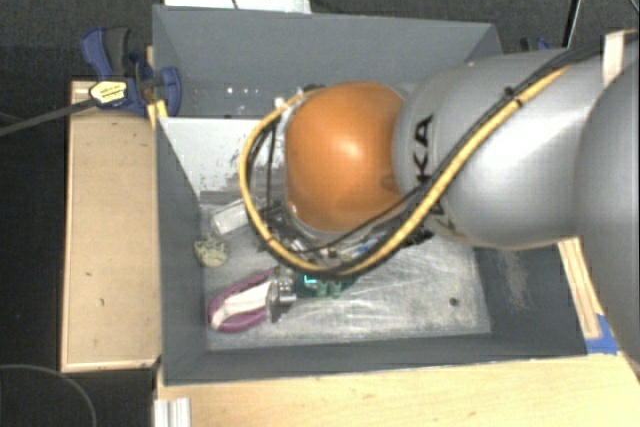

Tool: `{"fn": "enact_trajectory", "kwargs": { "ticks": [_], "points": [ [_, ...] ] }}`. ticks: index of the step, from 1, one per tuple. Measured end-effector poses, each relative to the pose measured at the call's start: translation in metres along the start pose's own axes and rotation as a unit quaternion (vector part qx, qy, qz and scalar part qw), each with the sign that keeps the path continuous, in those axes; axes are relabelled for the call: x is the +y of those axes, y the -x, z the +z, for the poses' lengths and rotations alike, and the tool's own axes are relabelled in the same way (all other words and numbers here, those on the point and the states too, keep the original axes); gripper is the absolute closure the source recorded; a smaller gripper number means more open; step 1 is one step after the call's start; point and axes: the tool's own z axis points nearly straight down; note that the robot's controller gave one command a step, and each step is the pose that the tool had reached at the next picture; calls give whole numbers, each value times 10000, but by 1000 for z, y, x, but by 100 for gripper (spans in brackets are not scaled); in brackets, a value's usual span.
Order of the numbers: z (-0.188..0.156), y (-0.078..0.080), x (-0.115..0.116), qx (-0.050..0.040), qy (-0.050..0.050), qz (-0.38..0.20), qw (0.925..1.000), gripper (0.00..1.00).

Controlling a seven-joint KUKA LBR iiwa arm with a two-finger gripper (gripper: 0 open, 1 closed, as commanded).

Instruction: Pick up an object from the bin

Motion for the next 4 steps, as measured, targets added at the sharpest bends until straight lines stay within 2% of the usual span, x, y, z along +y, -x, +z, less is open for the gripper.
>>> {"fn": "enact_trajectory", "kwargs": {
  "ticks": [1,2,3,4],
  "points": [
    [127,19,4,-46,5,-1531,9882,0],
    [96,29,-26,-51,6,-334,9994,0],
    [95,28,-4,-63,13,-871,9962,0],
    [126,24,4,-39,1,-1778,9841,0]
  ]
}}
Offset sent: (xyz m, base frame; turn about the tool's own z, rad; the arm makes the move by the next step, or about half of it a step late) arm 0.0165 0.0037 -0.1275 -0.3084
